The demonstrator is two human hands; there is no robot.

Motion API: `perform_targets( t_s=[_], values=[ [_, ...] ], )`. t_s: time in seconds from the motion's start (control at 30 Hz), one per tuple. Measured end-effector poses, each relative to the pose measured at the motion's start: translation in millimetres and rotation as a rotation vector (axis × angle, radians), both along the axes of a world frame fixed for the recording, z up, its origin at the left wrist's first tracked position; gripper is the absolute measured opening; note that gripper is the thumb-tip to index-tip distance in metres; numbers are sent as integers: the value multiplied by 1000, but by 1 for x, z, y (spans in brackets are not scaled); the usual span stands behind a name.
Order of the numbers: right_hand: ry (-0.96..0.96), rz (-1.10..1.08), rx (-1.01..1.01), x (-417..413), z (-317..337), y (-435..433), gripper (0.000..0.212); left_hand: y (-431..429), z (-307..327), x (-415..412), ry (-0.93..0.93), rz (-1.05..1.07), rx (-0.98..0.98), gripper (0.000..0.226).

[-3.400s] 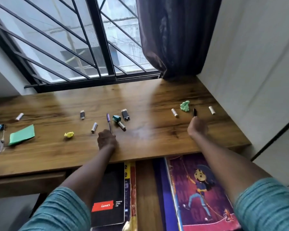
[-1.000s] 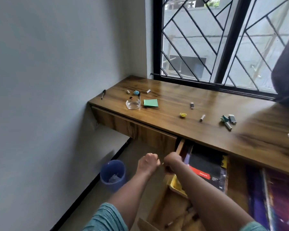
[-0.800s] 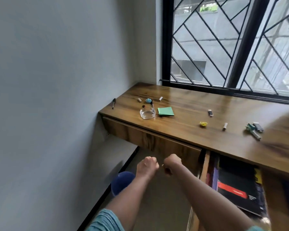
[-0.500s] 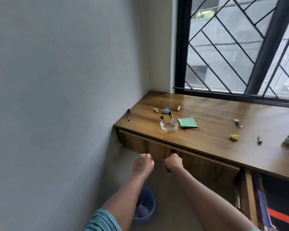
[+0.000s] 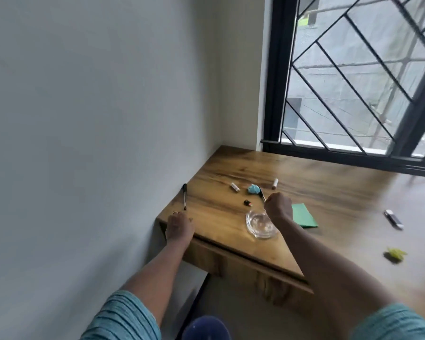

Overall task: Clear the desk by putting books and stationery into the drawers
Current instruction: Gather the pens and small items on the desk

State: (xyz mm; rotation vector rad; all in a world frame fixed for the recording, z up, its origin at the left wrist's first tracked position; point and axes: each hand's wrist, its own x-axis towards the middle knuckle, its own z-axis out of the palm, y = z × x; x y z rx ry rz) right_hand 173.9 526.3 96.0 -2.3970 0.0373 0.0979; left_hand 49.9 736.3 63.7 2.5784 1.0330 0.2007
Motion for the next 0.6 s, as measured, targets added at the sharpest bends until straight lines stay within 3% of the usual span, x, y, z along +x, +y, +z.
perform_targets(
  t_s=[0.2, 0.33, 0.43, 0.6],
  values=[
    [58, 108, -116, 86, -7, 18, 25, 44, -2, 76, 97, 210, -73, 38],
    [183, 168, -178, 115, -17, 27, 39, 59, -11, 103, 166, 332, -150, 38],
    [220, 133, -218, 122, -25, 33, 28, 74, -32, 119, 124, 424, -167, 37],
    [201, 25, -190, 126, -29, 32, 29, 65, -16, 125, -20, 405, -281, 40]
  ],
)
